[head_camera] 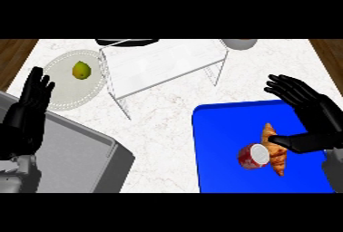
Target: Pick the can from the tray and place it in the tiered shelf
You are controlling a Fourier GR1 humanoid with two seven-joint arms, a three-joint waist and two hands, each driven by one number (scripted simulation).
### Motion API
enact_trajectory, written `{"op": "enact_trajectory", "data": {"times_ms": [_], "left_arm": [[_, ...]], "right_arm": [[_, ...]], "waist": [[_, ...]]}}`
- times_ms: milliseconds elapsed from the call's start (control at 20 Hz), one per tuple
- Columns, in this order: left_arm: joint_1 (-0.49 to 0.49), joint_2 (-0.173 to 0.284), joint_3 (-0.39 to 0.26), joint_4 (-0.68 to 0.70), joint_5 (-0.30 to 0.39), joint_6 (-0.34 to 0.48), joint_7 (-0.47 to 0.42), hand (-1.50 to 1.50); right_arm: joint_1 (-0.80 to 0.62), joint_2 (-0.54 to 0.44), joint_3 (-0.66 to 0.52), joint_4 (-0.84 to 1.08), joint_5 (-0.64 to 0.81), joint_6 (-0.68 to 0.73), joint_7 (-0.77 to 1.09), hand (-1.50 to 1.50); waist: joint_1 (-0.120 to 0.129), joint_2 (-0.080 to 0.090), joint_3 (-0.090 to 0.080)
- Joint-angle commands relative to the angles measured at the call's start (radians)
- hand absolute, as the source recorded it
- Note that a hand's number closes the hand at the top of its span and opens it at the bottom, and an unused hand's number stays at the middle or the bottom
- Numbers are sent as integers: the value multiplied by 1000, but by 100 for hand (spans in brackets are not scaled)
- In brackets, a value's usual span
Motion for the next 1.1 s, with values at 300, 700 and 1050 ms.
{"op": "enact_trajectory", "data": {"times_ms": [300, 700, 1050], "left_arm": [[33, -65, -49, 31, -15, 0, -14, 0], [35, -55, -24, 37, -17, -8, -19, 0], [57, -49, -14, -33, 6, -39, 32, 0]], "right_arm": [[-36, -319, 88, -249, 163, 241, 167, -150], [-109, -429, 214, -542, 486, 146, 458, -150], [-90, -373, 320, -615, 617, 158, 706, -150]], "waist": [[-18, 4, -10], [-14, 2, -12], [1, 5, -8]]}}
